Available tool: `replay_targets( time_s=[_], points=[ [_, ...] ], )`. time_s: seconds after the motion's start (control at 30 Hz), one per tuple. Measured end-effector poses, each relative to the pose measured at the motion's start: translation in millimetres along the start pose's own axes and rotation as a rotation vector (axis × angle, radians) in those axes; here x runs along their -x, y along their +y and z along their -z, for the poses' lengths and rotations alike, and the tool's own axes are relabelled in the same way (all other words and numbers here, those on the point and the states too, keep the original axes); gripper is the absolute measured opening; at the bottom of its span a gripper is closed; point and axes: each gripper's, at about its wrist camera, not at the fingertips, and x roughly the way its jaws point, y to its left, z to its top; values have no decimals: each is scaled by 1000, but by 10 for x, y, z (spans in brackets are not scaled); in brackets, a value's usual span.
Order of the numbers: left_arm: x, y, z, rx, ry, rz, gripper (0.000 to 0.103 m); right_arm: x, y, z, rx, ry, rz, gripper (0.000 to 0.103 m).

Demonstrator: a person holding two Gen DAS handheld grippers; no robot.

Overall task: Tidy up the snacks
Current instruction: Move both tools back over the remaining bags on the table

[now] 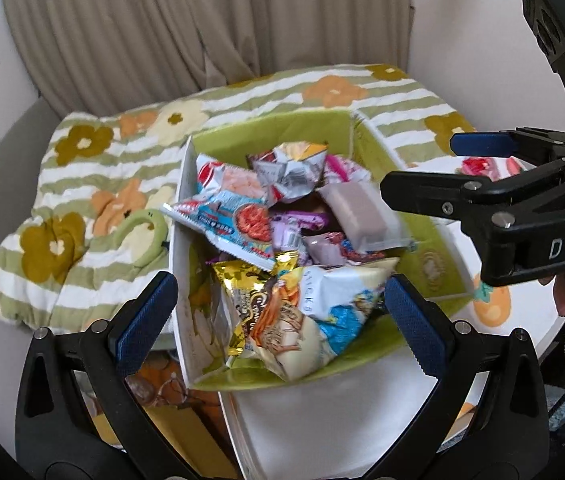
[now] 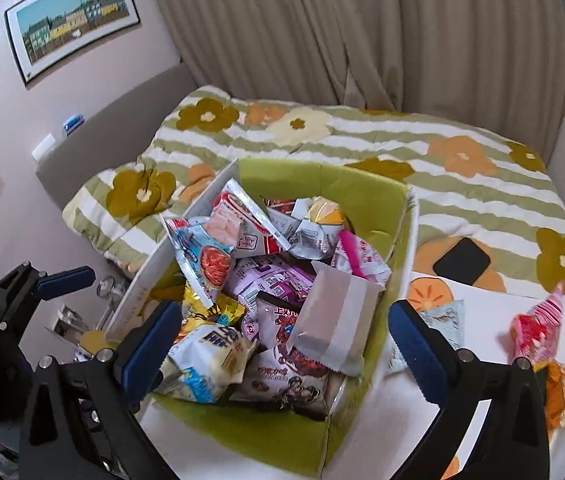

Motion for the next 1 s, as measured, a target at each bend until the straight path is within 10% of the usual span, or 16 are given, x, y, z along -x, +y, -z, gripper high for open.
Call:
replay_targets(
  time_s=[0.43,1.0],
  points=[
    [176,-687,-228,-82,-74,156,103,899,-532,264,-129,-92,223,103],
    [-533,-2329,-1135,-213,-53,195,103,1332,-2387,782,-260,-3,415,103]
  ],
)
